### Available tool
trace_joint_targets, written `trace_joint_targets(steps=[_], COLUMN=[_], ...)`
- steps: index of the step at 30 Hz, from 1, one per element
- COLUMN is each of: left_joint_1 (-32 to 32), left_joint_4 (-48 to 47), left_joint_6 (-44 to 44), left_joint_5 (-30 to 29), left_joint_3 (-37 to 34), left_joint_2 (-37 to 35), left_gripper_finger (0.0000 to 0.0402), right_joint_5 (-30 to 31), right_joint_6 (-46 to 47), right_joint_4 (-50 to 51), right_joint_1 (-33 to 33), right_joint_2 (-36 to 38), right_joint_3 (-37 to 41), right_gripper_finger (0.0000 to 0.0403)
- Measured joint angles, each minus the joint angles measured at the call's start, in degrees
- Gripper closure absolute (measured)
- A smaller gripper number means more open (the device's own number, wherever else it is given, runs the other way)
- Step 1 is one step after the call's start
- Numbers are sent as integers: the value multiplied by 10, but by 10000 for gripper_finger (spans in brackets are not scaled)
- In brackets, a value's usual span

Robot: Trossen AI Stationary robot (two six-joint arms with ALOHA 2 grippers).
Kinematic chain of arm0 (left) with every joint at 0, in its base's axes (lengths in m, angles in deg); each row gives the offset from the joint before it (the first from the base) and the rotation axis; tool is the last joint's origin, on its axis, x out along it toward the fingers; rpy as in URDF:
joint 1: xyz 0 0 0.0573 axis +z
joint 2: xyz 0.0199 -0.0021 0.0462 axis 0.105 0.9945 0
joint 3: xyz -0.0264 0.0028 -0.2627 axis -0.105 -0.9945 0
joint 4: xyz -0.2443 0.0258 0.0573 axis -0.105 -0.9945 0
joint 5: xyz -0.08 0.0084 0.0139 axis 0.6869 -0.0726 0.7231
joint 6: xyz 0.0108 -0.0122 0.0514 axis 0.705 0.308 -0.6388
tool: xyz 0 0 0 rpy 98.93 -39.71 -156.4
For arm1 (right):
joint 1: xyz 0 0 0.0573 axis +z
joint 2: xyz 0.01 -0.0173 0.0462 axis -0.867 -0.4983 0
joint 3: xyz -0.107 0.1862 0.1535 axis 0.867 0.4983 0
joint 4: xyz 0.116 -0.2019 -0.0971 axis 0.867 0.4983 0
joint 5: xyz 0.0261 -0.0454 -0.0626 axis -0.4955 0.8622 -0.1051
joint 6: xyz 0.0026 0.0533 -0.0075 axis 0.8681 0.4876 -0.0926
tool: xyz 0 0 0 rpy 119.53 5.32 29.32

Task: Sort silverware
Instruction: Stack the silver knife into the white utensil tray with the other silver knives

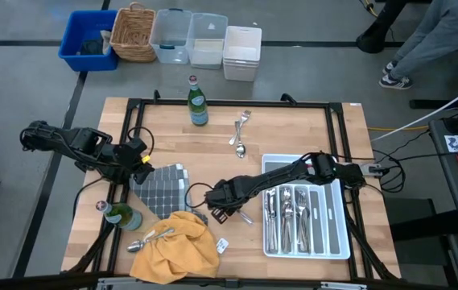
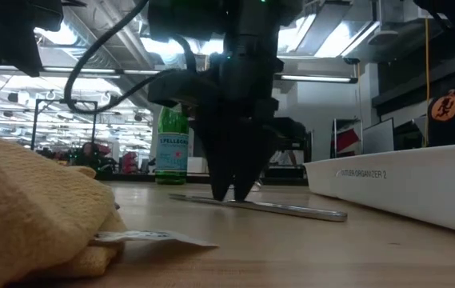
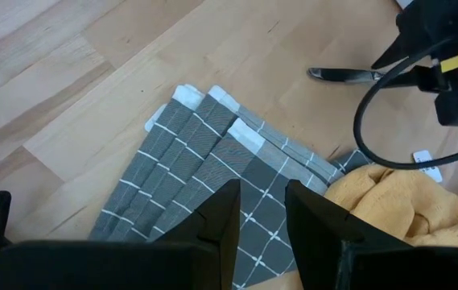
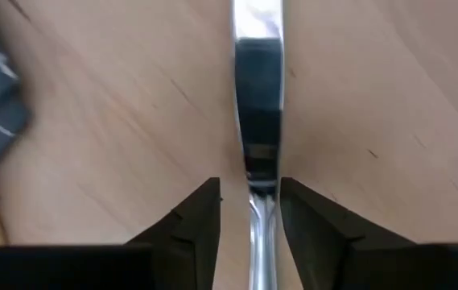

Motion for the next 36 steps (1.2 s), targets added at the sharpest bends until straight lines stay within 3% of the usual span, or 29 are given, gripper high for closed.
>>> trace_joint_targets(steps=[7,36], left_joint_1=[0,0], left_joint_4=[0,0], left_joint_6=[0,0], left_joint_5=[0,0], left_joint_3=[0,0], left_joint_2=[0,0], left_gripper_finger=[314,314], right_joint_5=[25,10], right_joint_6=[-5,-16], right_joint_4=[-5,14], right_joint_1=[-1,7], right_joint_2=[-4,-11], right_joint_3=[-1,-1], right_gripper_finger=[271,286])
